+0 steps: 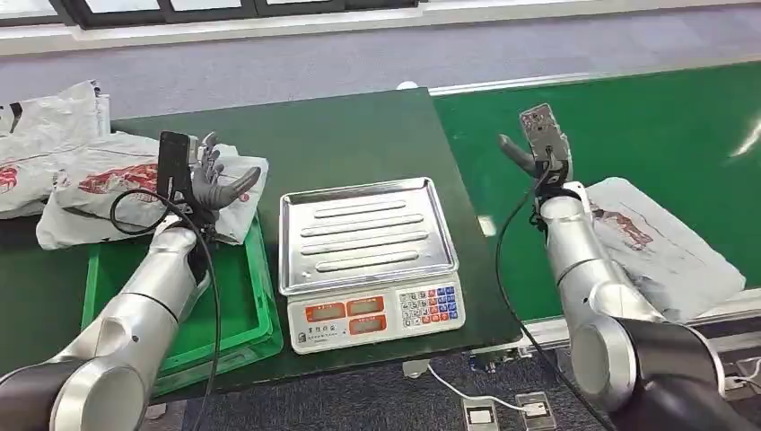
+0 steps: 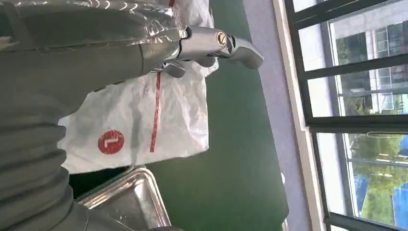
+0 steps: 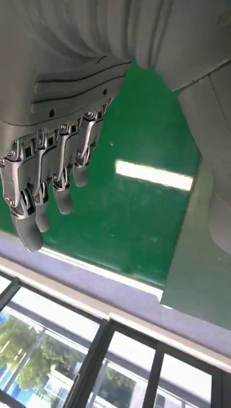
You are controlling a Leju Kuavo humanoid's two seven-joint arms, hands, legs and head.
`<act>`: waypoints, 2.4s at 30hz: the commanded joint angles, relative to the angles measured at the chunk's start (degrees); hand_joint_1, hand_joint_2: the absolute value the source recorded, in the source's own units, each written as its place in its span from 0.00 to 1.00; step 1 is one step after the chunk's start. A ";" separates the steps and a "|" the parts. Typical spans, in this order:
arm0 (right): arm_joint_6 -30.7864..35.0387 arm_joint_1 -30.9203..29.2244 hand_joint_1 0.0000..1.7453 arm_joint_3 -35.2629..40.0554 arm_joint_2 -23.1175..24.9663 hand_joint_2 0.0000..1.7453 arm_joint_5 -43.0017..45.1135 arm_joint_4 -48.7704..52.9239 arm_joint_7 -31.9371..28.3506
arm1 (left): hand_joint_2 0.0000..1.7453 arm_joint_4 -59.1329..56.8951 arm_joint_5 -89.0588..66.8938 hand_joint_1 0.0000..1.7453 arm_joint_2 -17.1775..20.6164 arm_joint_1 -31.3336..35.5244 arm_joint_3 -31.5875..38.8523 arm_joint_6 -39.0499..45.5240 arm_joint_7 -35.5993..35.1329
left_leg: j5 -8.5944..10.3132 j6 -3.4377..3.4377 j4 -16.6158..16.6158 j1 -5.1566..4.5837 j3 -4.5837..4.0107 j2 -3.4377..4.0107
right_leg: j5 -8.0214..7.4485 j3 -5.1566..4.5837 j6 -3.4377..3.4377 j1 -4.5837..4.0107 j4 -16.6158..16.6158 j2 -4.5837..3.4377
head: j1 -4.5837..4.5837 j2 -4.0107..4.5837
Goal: Moved the parcel from conveyor to table for the left to box.
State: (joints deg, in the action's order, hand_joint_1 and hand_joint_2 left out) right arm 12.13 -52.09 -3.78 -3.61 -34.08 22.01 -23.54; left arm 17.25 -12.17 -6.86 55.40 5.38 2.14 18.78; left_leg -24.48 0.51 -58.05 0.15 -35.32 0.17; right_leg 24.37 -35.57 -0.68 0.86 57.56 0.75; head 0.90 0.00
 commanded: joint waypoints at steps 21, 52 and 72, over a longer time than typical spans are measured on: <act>-13.18 -3.03 0.00 13.62 -10.62 1.00 -16.20 -7.89 33.35 | 1.00 -2.17 0.07 0.00 -3.22 1.94 -4.55 0.04 -1.38 | -0.11 -0.03 -0.01 0.02 0.13 -0.07 | 0.06 0.16 0.04 -0.02 -0.07 0.02 | 0.00 0.00; -14.85 3.15 0.00 14.69 -20.10 1.00 -29.06 -6.44 44.77 | 1.00 -1.74 0.20 0.00 -3.06 0.31 -3.85 0.74 -2.52 | -0.10 -0.07 0.12 0.00 0.22 -0.18 | 0.07 0.29 0.04 0.02 -0.19 0.11 | 0.00 0.00; -5.20 20.06 0.00 3.20 -10.65 1.00 -25.77 -3.78 30.89 | 1.00 -1.55 0.37 0.00 -1.46 -1.35 -3.89 -0.78 -1.02 | -0.18 -0.05 0.15 0.09 0.22 0.03 | 0.03 0.26 0.05 -0.08 -0.19 -0.11 | 0.00 0.00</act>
State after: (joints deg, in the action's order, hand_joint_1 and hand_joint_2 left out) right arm 7.21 -34.05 7.24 -20.74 -61.29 18.64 10.30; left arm 17.70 -12.00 -9.97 52.80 3.67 1.92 18.01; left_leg -24.58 0.40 -58.02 0.14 -35.38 0.04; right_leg 24.42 -35.55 -0.73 0.88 57.53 0.88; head 0.90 0.00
